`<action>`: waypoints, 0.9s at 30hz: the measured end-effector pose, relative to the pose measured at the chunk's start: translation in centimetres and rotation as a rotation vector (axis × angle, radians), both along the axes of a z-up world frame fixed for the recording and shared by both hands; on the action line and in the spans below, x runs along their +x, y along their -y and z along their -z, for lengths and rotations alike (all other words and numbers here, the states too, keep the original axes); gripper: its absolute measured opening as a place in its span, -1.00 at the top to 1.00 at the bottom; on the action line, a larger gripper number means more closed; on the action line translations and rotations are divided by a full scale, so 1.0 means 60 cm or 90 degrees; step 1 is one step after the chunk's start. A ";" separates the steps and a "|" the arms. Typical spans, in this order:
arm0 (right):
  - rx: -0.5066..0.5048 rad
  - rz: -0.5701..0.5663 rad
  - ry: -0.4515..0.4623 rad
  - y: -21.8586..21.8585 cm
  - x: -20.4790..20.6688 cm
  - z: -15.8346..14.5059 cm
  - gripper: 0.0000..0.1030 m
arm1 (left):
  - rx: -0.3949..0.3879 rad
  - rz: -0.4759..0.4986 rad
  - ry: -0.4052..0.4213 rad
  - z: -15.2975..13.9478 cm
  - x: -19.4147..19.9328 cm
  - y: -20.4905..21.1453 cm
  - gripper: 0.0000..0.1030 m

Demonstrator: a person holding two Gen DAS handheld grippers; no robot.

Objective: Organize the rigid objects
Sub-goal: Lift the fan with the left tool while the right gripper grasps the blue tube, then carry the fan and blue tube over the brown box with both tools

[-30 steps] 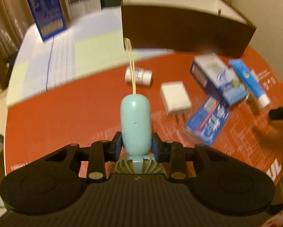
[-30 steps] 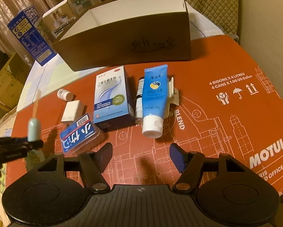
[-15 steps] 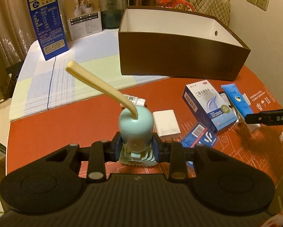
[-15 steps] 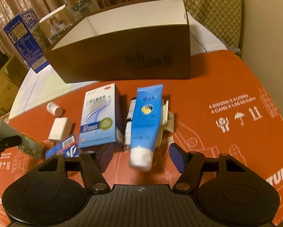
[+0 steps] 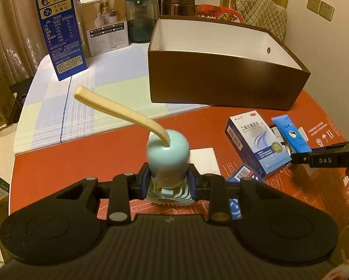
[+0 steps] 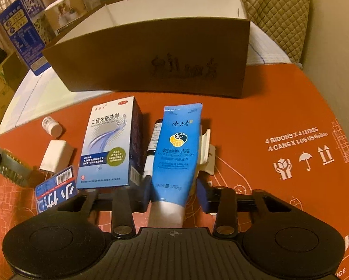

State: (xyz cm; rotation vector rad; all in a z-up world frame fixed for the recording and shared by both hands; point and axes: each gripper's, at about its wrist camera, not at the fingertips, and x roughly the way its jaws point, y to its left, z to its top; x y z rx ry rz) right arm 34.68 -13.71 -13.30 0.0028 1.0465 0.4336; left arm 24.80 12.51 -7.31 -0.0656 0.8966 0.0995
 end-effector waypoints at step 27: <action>0.079 0.010 0.070 0.023 -0.033 -0.112 0.42 | 0.003 0.049 0.062 -0.073 0.020 0.032 0.46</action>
